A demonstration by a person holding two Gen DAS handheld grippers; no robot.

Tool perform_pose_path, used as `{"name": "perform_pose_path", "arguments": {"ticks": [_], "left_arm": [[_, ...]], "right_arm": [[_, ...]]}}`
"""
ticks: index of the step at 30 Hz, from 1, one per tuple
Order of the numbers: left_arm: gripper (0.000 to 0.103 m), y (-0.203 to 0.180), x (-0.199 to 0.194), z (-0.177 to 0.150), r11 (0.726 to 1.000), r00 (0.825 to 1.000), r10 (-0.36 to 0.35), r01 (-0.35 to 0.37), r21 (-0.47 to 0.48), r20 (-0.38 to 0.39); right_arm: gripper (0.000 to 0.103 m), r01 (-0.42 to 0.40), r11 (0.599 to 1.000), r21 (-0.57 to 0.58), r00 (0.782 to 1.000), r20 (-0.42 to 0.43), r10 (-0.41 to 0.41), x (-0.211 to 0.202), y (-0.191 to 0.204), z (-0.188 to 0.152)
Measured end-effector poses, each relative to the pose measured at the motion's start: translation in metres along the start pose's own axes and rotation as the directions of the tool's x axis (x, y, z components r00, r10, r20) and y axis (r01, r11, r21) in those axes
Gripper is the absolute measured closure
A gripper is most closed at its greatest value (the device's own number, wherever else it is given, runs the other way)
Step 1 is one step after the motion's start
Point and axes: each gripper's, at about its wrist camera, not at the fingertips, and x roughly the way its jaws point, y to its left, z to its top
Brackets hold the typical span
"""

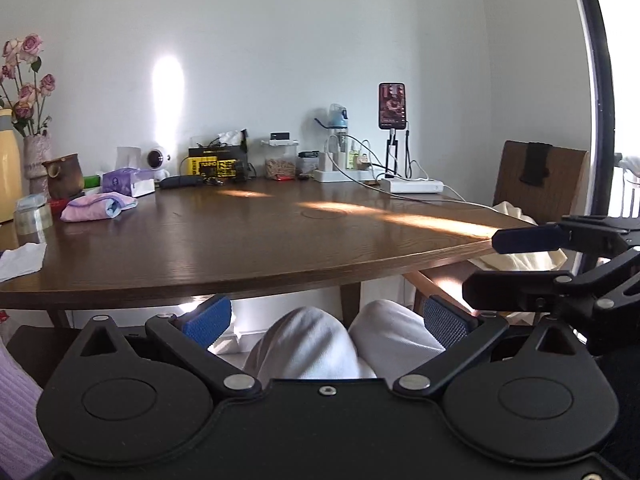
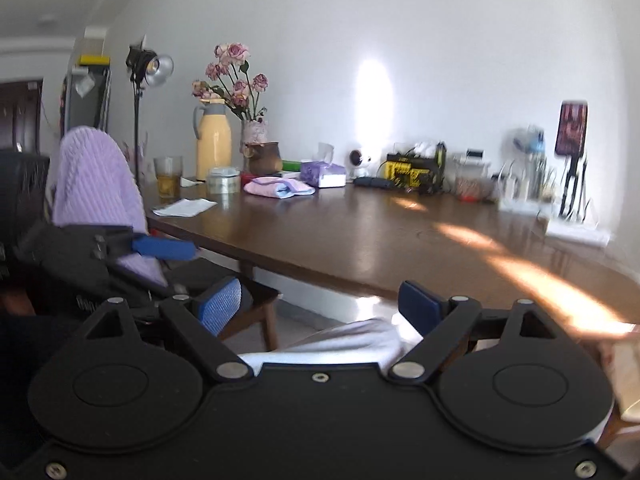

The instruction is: Fold clothes

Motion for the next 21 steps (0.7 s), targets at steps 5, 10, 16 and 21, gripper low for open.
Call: {"name": "perform_pose_path", "arguments": {"ticks": [5, 10, 16, 21], "left_arm": [[0.0, 0.003, 0.01, -0.002, 0.999, 0.999, -0.029, 0.028, -0.026, -0.04], [0.0, 0.005, 0.017, -0.007, 0.999, 0.996, -0.035, 0.032, -0.04, -0.076], [0.0, 0.011, 0.02, -0.01, 0.998, 0.995, -0.028, 0.022, -0.061, -0.096], [0.0, 0.011, 0.019, -0.011, 0.998, 0.995, -0.028, 0.022, -0.066, -0.094]], "right_arm": [[0.013, -0.029, 0.997, 0.068, 0.998, -0.046, 0.032, 0.005, -0.006, -0.006], [0.013, -0.025, 0.994, 0.103, 0.994, -0.106, 0.036, 0.013, -0.01, -0.01], [0.013, -0.013, 0.998, 0.069, 0.99, -0.138, 0.023, 0.021, -0.006, -0.01], [0.013, -0.016, 0.998, 0.063, 0.99, -0.137, 0.024, 0.02, -0.005, -0.011]]}}
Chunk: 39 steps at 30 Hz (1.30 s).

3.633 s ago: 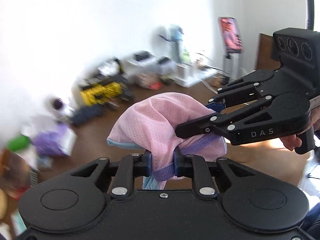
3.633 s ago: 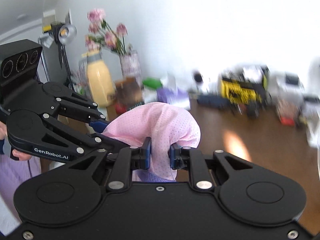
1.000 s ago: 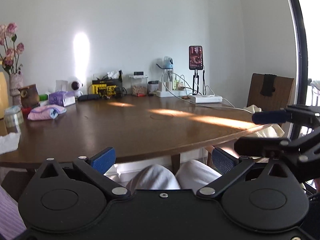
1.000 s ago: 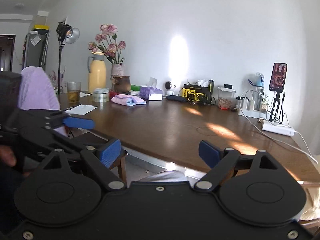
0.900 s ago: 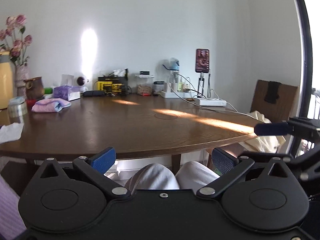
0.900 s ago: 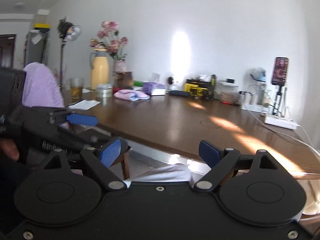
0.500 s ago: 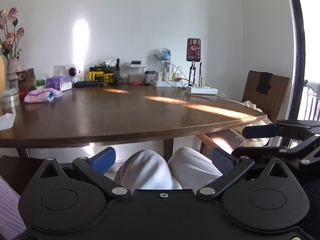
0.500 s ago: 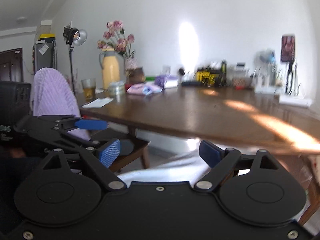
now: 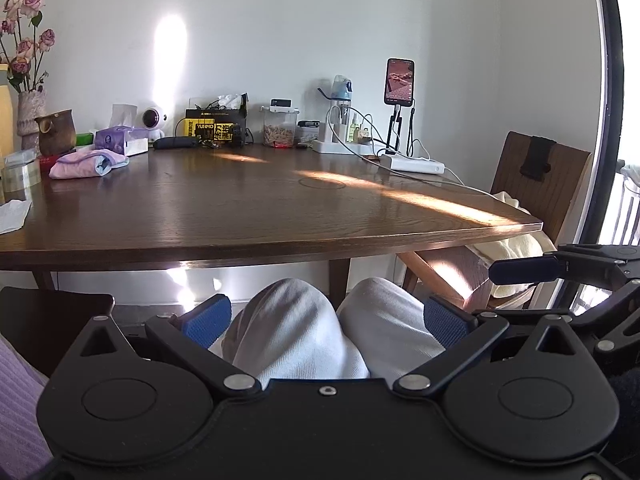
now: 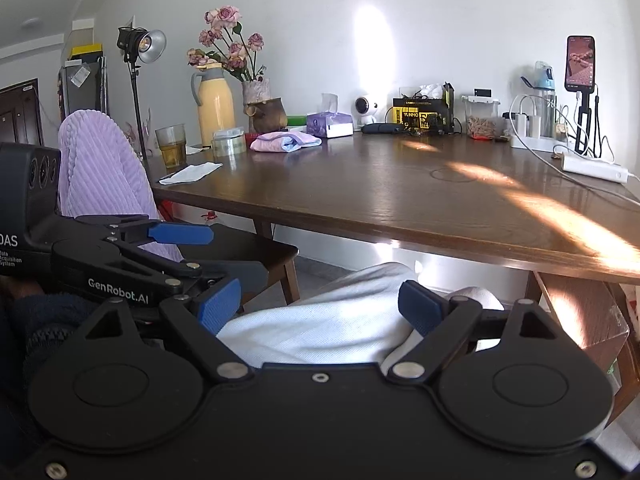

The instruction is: Fold clothes

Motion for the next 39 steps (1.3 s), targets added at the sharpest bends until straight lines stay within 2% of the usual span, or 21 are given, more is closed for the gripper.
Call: {"name": "perform_pose_path", "arguments": {"ticks": [39], "left_arm": [[0.0, -0.005, 0.004, 0.001, 1.0, 1.0, 0.006, -0.006, 0.007, -0.023]], "right_arm": [[0.013, -0.013, 1.0, -0.024, 1.0, -0.012, 0.013, -0.002, -0.016, -0.002]]}}
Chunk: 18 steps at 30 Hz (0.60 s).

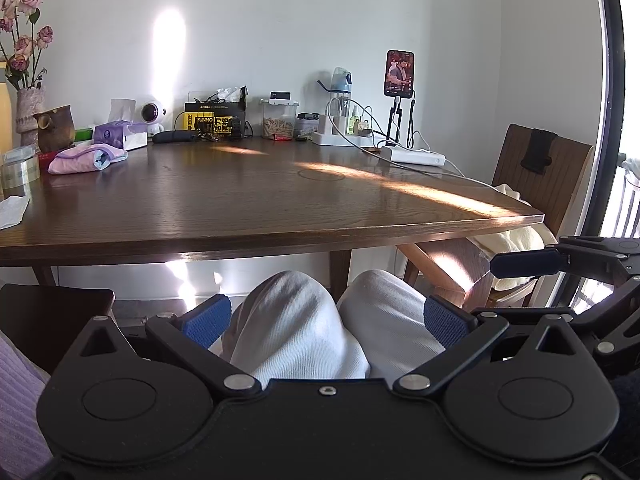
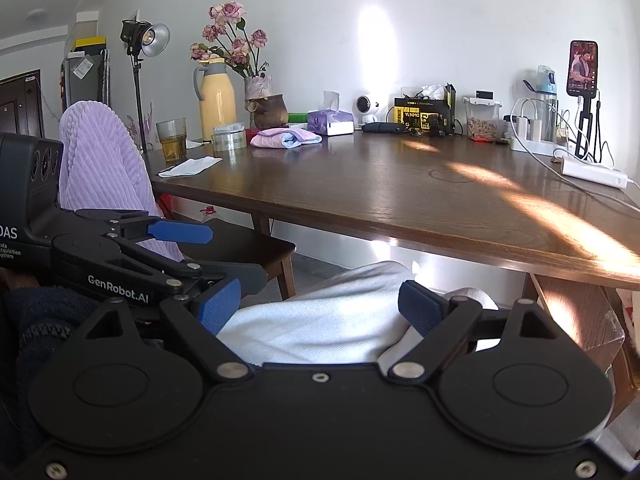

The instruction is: Fold clothes

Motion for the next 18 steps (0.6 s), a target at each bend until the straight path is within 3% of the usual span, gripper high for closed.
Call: {"name": "perform_pose_path", "arguments": {"ticks": [18], "left_arm": [[0.0, -0.0052, 0.0011, -0.0008, 1.0, 1.0, 0.009, -0.009, 0.002, -0.005]], "right_arm": [[0.013, -0.003, 1.0, -0.002, 1.0, -0.004, 0.003, 0.0006, -0.0031, -0.0012]]}}
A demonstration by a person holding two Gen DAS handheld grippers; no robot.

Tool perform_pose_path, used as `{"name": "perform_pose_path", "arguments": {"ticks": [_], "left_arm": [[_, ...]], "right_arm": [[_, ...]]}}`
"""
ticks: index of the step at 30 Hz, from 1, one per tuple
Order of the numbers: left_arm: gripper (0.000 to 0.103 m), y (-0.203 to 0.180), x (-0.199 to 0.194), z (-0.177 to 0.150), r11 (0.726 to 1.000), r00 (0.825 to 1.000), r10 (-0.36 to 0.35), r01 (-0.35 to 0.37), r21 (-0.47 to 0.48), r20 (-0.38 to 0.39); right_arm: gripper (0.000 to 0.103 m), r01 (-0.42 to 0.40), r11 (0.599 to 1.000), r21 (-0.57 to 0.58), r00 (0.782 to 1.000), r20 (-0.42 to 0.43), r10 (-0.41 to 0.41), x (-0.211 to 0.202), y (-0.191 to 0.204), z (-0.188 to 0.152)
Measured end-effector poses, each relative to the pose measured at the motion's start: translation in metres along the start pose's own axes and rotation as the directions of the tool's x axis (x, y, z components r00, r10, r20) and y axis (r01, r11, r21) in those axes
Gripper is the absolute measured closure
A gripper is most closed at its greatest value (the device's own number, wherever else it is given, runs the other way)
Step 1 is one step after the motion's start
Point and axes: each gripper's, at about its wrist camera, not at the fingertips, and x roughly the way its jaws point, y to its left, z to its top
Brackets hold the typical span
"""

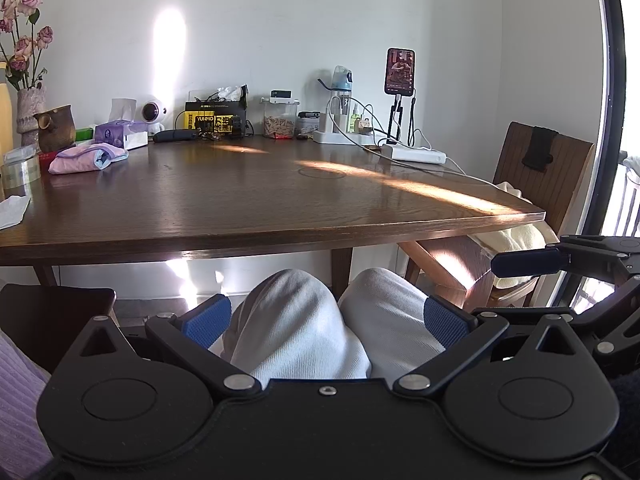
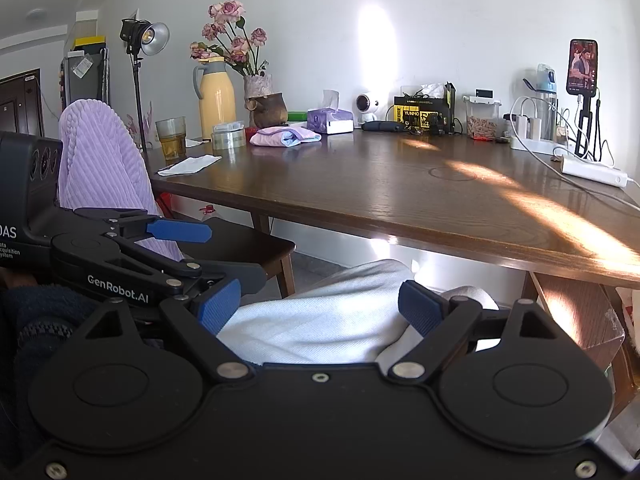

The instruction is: Fold clothes

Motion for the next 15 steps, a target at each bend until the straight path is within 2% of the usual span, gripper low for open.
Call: {"name": "perform_pose_path", "arguments": {"ticks": [15], "left_arm": [[0.0, -0.0001, 0.0022, -0.0005, 1.0, 1.0, -0.003, 0.003, -0.002, -0.006]], "right_arm": [[0.013, 0.001, 1.0, -0.003, 1.0, -0.002, -0.001, 0.001, -0.0003, 0.0014]]}}
